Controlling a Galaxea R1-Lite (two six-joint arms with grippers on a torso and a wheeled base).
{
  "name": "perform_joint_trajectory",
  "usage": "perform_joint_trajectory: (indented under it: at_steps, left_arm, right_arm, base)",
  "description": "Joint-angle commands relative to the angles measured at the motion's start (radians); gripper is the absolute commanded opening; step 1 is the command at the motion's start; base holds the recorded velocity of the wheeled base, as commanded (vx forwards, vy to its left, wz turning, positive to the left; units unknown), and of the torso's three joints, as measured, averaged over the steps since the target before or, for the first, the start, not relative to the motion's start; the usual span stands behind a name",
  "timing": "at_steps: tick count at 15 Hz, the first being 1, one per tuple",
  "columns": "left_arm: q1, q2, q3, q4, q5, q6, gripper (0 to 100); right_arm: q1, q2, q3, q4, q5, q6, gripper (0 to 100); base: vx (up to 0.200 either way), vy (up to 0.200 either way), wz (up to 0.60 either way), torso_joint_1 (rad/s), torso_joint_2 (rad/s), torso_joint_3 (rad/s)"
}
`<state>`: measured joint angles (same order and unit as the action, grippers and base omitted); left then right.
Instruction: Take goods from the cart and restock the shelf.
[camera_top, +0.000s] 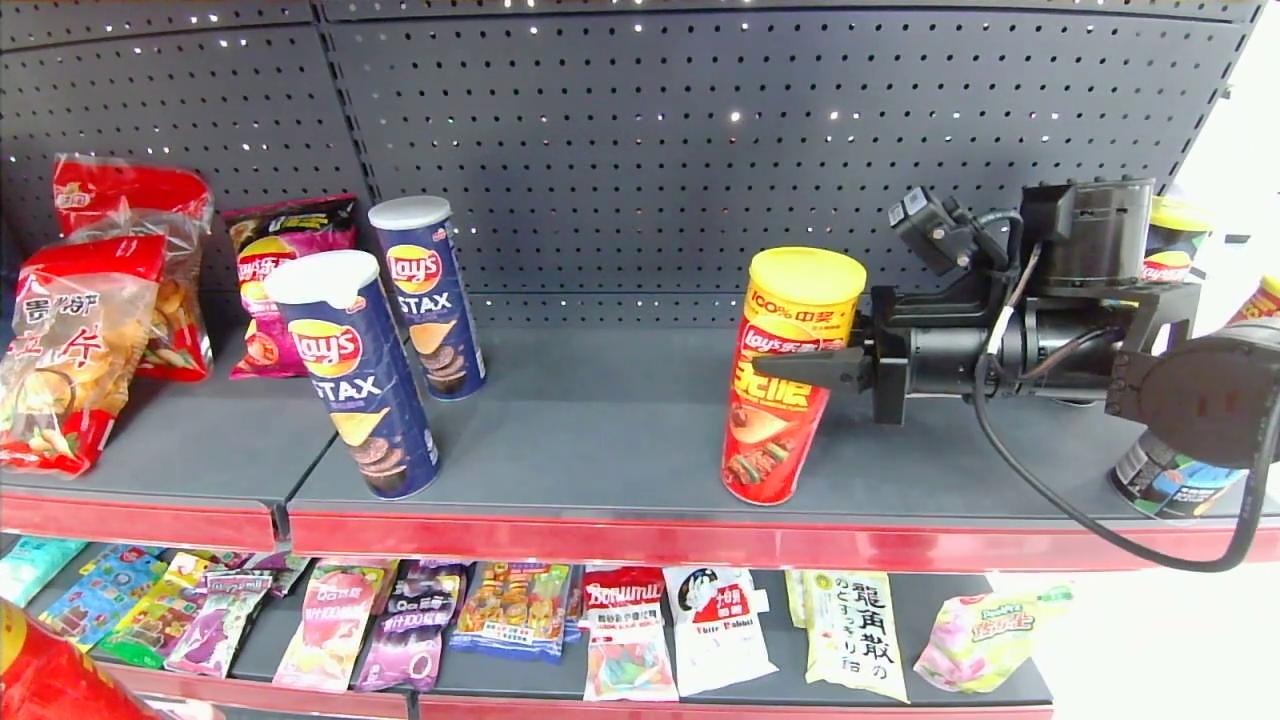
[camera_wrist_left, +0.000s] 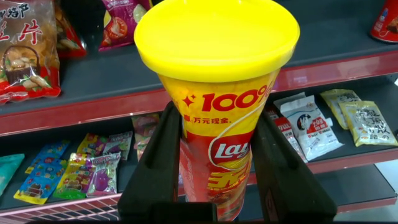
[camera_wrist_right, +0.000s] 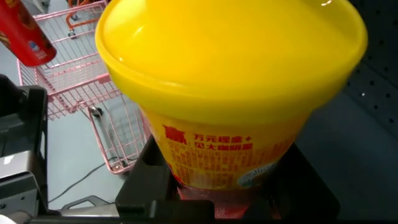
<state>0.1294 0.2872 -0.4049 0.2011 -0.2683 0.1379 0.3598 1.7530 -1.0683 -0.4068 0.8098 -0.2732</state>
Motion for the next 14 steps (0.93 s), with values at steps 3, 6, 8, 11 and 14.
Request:
perform_joint_trajectory:
  at_steps: [3,6,8,11,14]
  left_arm:
    - [0.001,0.003,0.000,0.001,0.000,0.000,0]
    - [0.001,0.010,0.001,0.000,0.000,0.000,0]
    - [0.001,0.013,0.001,0.001,0.000,0.000,0]
    - [0.001,0.013,0.000,0.000,0.000,0.000,0]
    - [0.001,0.015,0.001,0.000,0.000,0.000,0]
  right_arm:
    - [-0.033,0.022,-0.002,-0.001,-0.003,-0.035,0]
    - [-0.041,0.014,0.001,-0.001,0.000,-0.034,0]
    - [-0.041,0.013,0.004,-0.001,0.003,-0.035,0]
    - [-0.035,0.006,0.034,-0.001,0.034,-0.038,0]
    - [-0.022,-0.010,0.067,-0.001,0.043,-0.038,0]
  base:
    - [0.000,0.000,0.00,0.000,0.00,0.000]
    - [0.000,0.000,0.00,0.000,0.00,0.000]
    - [0.000,0.000,0.00,0.000,0.00,0.000]
    - [0.000,0.000,0.00,0.000,0.00,0.000]
    - [0.000,0.000,0.00,0.000,0.00,0.000]
